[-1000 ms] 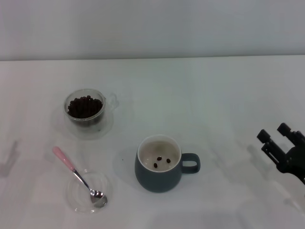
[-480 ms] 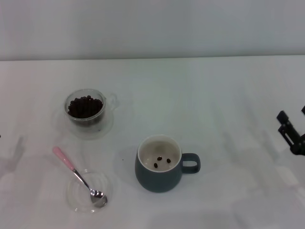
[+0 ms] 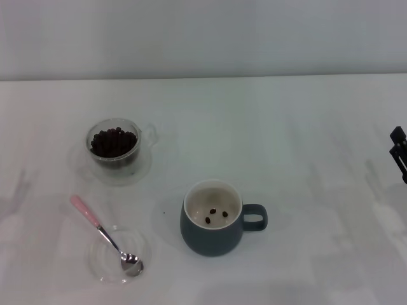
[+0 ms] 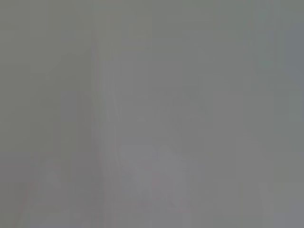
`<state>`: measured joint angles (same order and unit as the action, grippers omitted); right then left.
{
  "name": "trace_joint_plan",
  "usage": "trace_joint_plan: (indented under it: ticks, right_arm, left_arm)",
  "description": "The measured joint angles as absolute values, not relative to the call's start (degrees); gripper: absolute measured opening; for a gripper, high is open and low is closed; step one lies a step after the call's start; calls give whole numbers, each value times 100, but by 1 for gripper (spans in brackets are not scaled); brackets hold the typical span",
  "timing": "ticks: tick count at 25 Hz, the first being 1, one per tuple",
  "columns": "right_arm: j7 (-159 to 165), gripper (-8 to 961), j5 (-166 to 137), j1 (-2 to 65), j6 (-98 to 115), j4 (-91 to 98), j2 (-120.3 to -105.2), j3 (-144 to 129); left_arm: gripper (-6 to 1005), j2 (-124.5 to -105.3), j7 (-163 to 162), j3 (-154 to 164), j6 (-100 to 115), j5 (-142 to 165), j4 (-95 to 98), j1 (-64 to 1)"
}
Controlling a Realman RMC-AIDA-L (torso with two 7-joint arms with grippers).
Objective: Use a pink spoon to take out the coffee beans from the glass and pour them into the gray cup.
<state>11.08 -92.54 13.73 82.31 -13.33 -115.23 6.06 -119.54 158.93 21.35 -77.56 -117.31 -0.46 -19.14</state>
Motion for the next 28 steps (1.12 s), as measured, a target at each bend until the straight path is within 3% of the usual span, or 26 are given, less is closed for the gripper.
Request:
trace_joint_plan:
  ticks: [28]
  right_arm:
    - [1116,704,-9132,1527,8283,-1717,-11522,747]
  left_arm:
    - [888,-11917,16178,2141,-7664,-12163,33,-2109]
